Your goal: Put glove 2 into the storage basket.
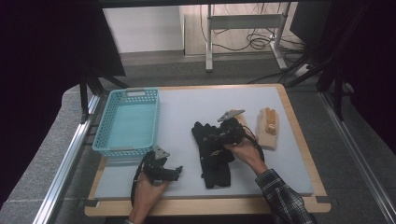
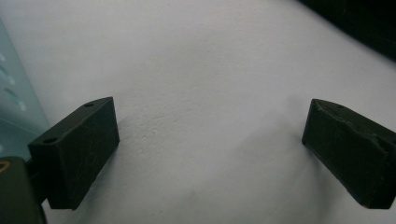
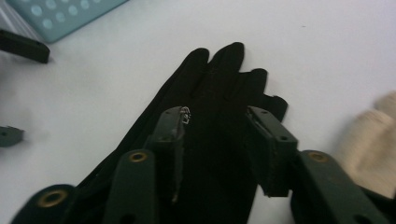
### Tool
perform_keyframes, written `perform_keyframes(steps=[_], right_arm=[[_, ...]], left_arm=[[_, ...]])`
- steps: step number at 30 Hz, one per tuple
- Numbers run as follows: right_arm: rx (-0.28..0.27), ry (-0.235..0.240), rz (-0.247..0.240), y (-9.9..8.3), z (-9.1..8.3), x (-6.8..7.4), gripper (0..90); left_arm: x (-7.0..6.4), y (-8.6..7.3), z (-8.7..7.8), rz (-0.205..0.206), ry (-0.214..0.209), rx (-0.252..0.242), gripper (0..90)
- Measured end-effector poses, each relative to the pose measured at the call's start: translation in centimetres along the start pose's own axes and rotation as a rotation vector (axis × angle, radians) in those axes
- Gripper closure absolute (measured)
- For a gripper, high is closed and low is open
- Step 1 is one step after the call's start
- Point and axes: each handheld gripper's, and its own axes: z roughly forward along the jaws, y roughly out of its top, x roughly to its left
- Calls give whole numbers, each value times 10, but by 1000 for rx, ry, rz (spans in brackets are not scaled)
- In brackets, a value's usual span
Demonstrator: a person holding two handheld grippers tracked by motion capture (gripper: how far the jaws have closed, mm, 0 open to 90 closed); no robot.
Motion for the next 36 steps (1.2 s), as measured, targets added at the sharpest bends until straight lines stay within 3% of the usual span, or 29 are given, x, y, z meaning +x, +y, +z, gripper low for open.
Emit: perform_keyframes(steps=[2, 4, 5, 6, 7, 9, 12, 17, 22, 25, 36], right_arm=[[12, -9, -35, 0, 10, 1, 506], [29, -5, -40, -2, 19, 1, 508], [43, -1, -36, -4, 25, 0, 531], [54, 17, -15, -9, 31, -1, 622], [54, 17, -15, -9, 31, -1, 622], [35, 37, 26, -12, 32, -4, 706], [42, 13, 30, -12, 29, -2, 839], [48, -17, 25, -8, 23, 3, 872], [7, -14, 77, -3, 6, 3, 873], [-11, -32, 83, 0, -5, 7, 874], [-89, -50, 145, 17, -60, 34, 874]], left_arm=[[0, 0, 0, 0, 0, 0, 41], [0, 0, 0, 0, 1, 0, 41], [0, 0, 0, 1, 1, 1, 41], [0, 0, 0, 1, 1, 1, 41], [0, 0, 0, 1, 1, 1, 41], [0, 0, 0, 1, 1, 1, 41], [0, 0, 0, 2, 1, 1, 41], [0, 0, 0, 1, 1, 1, 41], [0, 0, 0, 0, 0, 1, 41], [0, 0, 0, 1, 0, 2, 41], [0, 0, 0, -2, 1, -3, 41]])
